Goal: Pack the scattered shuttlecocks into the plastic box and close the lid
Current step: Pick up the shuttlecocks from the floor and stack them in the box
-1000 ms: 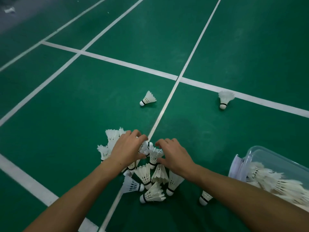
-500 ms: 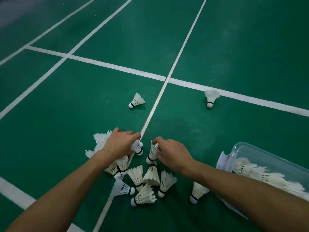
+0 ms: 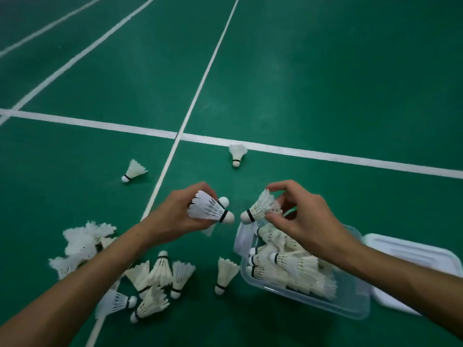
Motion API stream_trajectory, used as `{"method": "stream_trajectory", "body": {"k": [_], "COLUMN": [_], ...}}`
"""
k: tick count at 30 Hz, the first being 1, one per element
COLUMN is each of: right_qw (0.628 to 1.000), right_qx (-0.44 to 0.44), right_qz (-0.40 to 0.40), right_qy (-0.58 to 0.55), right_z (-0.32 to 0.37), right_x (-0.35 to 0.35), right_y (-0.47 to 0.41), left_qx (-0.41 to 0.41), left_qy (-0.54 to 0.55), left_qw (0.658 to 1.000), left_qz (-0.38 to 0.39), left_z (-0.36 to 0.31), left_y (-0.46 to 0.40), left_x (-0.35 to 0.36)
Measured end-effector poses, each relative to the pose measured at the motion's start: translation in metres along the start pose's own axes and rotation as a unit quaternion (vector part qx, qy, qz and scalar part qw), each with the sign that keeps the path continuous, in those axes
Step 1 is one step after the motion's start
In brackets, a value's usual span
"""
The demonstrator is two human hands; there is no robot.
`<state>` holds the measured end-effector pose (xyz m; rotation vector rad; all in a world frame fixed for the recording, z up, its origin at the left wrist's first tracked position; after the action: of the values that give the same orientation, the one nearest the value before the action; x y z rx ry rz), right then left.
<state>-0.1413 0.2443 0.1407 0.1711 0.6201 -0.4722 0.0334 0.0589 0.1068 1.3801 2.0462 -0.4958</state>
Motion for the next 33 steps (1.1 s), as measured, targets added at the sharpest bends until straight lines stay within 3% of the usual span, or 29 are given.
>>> {"method": "stream_trajectory", "body": {"k": [7, 13, 18, 24, 33], "right_qw": [0.986, 0.974, 0.975, 0.980, 0.976], "right_qx": [0.091, 0.139, 0.168, 0.139, 0.209], "right_qz": [-0.133, -0.175, -0.139, -0.078, -0.058], "right_qy": [-0.051, -0.027, 0.045, 0.120, -0.012], "right_z": [-0.075, -0.121, -0.137, -0.131, -0.155], "right_x": [-0.077, -0.091, -0.080, -0.050, -0.015], "right_y": [0.100, 0.143, 0.159, 0.143, 0.123], "left_qx": [0.101, 0.125, 0.127, 0.122, 0.110], "left_qy": [-0.023, -0.039, -0.059, -0.051, -0.054], "left_qw": [0.988, 0.974, 0.962, 0.962, 0.966], "left_qz": [0.114, 0.186, 0.235, 0.240, 0.227], "left_z": [-0.078, -0.091, -0.092, -0.091, -0.085], "left_y": [-0.040, -0.055, -0.054, -0.051, -0.048], "left_x": [0.095, 0.151, 0.184, 0.190, 0.180]}}
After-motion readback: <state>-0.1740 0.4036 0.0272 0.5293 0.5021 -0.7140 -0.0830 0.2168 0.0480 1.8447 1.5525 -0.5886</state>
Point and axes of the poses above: each hand's wrist, its own y-axis away from the middle knuckle, its own x-axis out of the palm, z = x × y, the point moved 7 cm from there along -y, towards the middle knuckle, and after that the axes turned 8 degrees about -y, right-handed, at the moved point
